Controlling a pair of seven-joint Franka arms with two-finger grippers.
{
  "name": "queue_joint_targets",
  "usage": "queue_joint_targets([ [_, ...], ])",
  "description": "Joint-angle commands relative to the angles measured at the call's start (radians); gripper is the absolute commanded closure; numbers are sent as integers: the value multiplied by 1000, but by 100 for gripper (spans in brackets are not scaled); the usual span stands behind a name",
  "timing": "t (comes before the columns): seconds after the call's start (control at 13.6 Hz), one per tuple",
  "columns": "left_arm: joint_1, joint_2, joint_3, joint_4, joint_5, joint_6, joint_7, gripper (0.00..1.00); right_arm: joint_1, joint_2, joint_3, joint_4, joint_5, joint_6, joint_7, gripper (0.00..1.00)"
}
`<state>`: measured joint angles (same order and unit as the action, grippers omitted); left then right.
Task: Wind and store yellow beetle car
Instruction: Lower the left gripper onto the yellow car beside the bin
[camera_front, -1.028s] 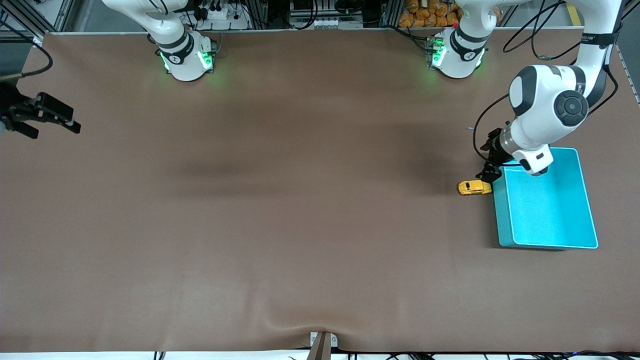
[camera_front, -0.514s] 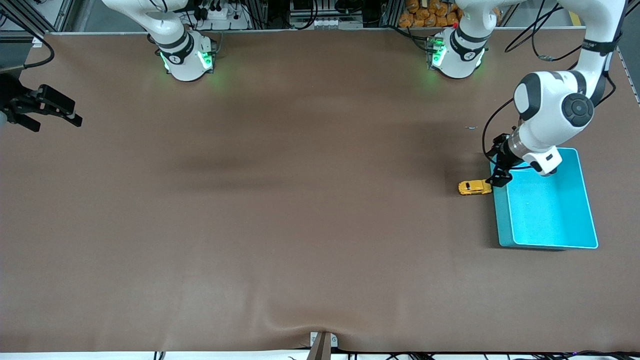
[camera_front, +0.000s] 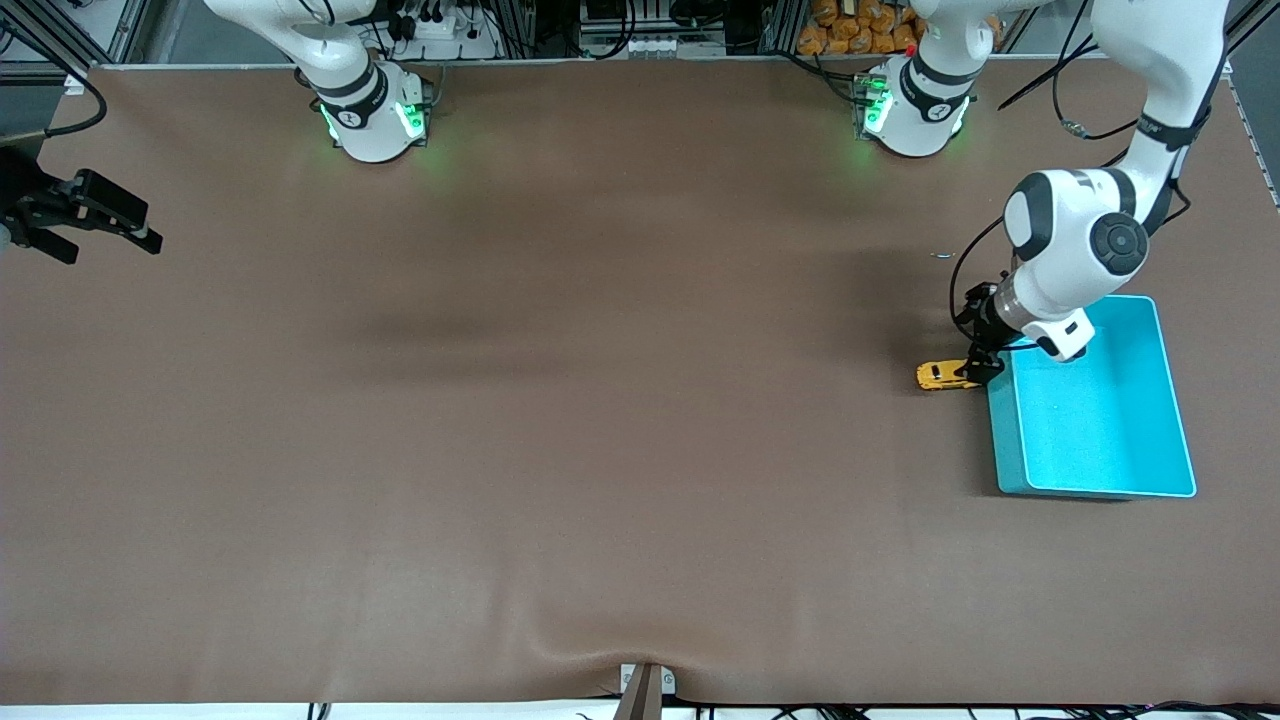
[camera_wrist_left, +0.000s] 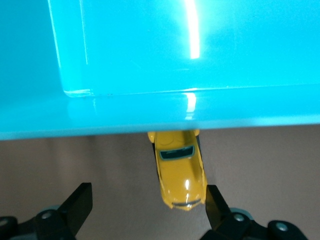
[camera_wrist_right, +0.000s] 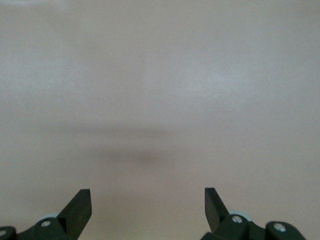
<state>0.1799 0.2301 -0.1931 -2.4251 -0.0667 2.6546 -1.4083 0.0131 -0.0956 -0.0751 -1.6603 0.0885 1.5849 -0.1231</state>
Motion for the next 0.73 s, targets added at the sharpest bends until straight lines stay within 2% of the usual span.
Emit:
queue_joint_targets([
  [0.0, 6, 20, -5, 3, -9, 42, -27, 0, 1, -18, -2, -7, -21, 1, 20, 0],
  [0.29, 7, 35, 1, 18, -9, 80, -40, 0, -1, -16, -3, -7, -21, 1, 20, 0],
  [0.66, 6, 107, 1, 66, -10, 87, -61, 0, -4, -16, -5, -7, -23, 0, 20, 0],
])
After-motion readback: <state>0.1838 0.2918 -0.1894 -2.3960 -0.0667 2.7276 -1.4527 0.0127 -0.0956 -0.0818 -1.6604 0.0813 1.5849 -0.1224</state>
